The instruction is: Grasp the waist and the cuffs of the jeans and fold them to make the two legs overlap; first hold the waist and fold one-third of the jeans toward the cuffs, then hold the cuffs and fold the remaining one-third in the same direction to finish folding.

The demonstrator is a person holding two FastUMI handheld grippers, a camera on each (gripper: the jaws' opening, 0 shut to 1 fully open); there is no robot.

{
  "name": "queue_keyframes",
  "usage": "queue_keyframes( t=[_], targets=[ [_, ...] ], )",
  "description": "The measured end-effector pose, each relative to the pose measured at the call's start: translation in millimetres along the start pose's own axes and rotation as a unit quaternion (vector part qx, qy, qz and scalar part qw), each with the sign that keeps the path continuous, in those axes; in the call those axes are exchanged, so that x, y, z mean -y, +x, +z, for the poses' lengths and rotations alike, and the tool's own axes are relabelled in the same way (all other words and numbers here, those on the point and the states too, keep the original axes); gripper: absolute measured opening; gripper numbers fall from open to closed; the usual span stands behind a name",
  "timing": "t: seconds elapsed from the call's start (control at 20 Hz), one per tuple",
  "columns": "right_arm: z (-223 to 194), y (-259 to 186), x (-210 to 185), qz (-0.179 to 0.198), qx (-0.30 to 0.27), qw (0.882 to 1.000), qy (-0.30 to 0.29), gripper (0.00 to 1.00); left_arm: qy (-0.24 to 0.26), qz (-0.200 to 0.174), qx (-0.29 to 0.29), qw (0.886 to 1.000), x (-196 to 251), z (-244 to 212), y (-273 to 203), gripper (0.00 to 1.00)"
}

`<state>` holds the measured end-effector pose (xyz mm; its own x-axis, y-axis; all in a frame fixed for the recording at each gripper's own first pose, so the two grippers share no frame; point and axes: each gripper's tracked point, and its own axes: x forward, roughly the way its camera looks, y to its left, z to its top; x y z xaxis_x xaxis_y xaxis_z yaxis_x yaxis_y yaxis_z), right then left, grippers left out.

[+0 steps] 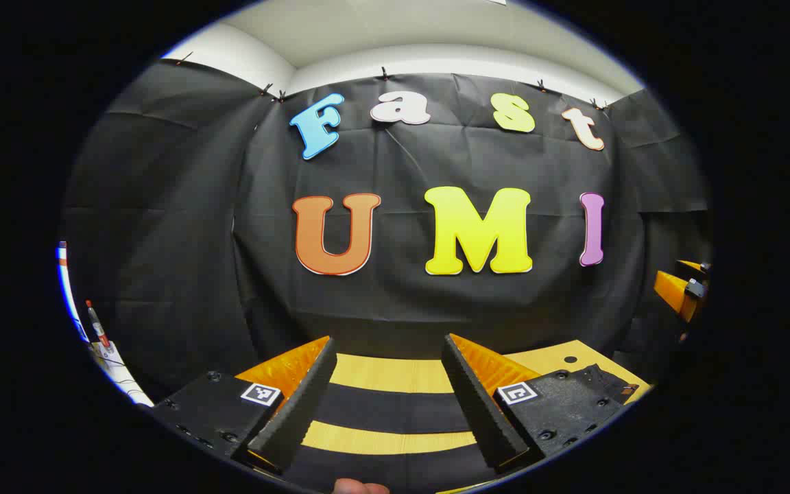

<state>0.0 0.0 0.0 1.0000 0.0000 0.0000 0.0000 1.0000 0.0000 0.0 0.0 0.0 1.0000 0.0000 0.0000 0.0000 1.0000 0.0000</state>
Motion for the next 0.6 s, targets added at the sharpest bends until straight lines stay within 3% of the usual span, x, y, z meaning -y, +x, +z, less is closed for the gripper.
queue_keyframes(
  t=[0.6],
  targets=[
    [-7.5, 13.5, -4.6, -0.004, -0.008, 1.000, -0.004, 0.95, -0.002, -0.010, -0.010, 1.000, -0.5, -10.8, 11.9, 0.99]
  ],
)
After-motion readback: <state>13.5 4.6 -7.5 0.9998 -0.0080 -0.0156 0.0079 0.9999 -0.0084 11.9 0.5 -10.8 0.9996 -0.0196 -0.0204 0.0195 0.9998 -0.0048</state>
